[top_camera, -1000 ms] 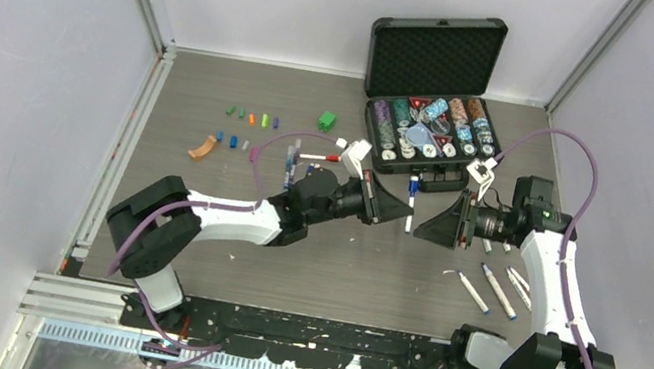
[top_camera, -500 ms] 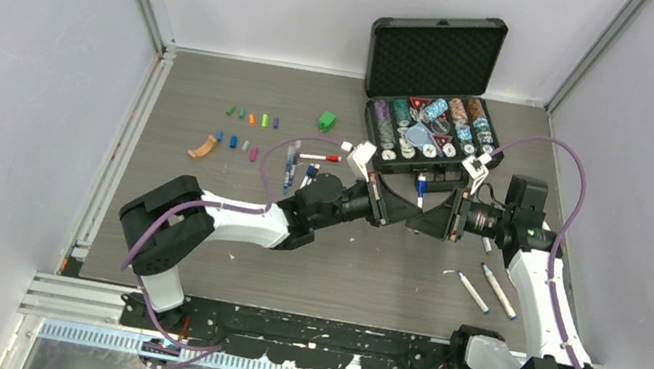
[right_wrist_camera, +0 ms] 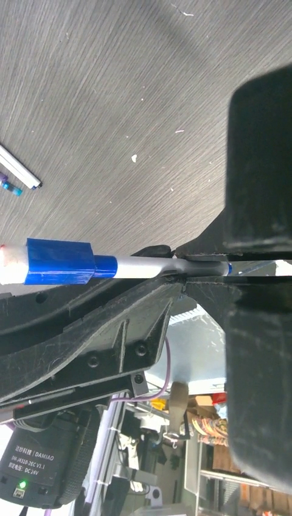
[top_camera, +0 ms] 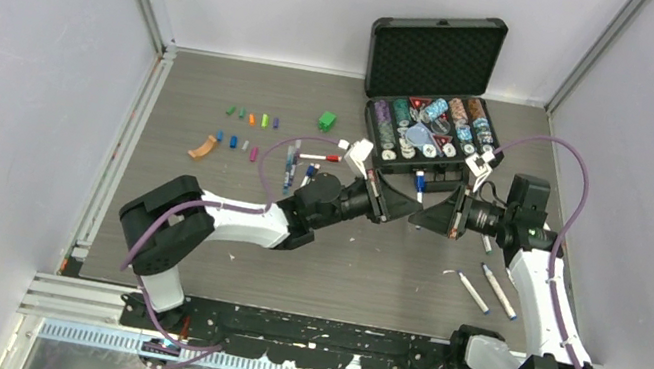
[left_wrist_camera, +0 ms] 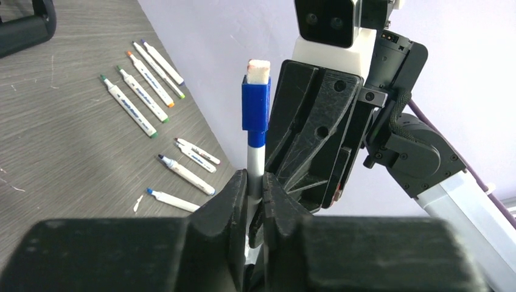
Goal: Open the pen caps
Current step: Pick up the pen from the center of the board, then open the pen cap from the pen.
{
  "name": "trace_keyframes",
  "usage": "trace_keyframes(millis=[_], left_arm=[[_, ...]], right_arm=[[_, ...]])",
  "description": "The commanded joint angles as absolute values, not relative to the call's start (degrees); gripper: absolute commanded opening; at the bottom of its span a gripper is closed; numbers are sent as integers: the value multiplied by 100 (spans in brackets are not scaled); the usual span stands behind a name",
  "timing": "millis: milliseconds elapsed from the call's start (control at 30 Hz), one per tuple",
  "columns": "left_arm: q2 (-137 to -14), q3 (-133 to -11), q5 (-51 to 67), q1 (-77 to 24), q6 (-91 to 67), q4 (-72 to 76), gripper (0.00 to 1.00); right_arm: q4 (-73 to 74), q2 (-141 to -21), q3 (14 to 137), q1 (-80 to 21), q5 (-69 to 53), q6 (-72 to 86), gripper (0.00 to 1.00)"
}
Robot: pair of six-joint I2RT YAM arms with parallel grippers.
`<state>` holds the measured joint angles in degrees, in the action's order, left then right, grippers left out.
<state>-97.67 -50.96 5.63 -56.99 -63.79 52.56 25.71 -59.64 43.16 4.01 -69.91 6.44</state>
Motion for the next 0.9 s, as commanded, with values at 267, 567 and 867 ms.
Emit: trace_keyframes(millis=[267,567,867], left_arm=[[-9138,-4888,889,-5239,-6200,5475,68],[-9166,-5353,1051,-5142,-5938,4872,66],[-9395,-5463,1182,-5142,-6139,5083,48]], right_arm=[[3452,-5920,4725,327,-7166,-397,0],[4047,-6032,4872,189,-7345,-1001,0],[4061,-6140,4891,119,-7266,-1028,0]])
